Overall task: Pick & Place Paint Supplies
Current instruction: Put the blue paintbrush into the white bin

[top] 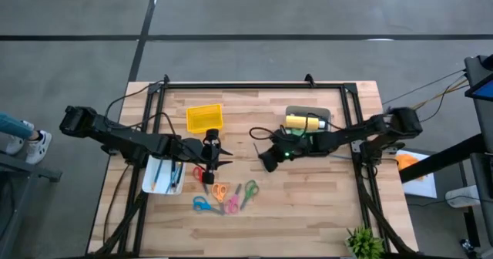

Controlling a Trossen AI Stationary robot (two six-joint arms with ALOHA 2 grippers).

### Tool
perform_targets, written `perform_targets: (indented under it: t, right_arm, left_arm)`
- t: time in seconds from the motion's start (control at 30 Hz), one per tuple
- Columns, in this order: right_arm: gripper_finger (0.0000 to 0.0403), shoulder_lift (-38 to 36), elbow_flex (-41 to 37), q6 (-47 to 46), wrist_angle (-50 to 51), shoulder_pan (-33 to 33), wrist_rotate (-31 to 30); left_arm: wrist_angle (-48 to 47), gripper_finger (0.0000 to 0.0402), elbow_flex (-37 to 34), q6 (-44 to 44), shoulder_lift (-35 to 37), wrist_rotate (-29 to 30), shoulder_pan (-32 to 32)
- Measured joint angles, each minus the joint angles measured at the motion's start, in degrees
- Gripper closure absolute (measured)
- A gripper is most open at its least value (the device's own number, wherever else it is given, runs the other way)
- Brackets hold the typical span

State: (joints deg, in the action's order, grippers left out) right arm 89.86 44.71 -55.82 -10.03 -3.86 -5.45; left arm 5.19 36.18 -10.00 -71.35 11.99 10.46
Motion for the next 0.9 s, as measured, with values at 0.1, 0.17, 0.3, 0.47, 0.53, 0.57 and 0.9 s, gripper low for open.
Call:
perform_targets:
  t: [0.1, 0.17, 0.3, 0.47, 0.53, 0.57, 0.9]
  right_arm:
    - [0.0388, 4.82, -0.01, -3.81, -8.65, 0.11, -0.78]
    - [0.0388, 8.13, -0.03, -5.45, -15.37, 0.2, -0.77]
    - [0.0388, 14.27, 0.07, -5.85, -27.74, 0.47, -0.77]
    - [0.0388, 20.12, 3.65, -9.27, -28.69, 1.27, -0.97]
    - [0.0388, 21.82, 5.78, -10.06, -27.34, 1.86, -0.51]
    - [0.0388, 22.63, 7.03, -10.11, -25.76, 2.19, 0.19]
    - [0.0388, 26.26, 24.42, -15.98, 5.28, 4.33, 1.13]
  left_arm:
    - [0.0, 0.0291, 0.0, 0.0, 0.0, 0.0, 0.0]
    - [-0.02, 0.0291, 0.0, 0.0, 0.0, 0.0, 0.0]
    - [-0.14, 0.0291, 0.0, 0.0, 0.0, 0.0, 0.0]
    - [-0.39, 0.0291, 0.0, 0.0, 0.0, 0.0, 0.0]
    - [-0.43, 0.0291, 0.0, 0.02, 0.0, 0.0, 0.02]
    - [-0.44, 0.0291, 0.0, 0.0, 0.0, 0.0, -0.01]
    - [-1.1, 0.0291, 0.0, 0.01, 0.0, 0.29, -0.01]
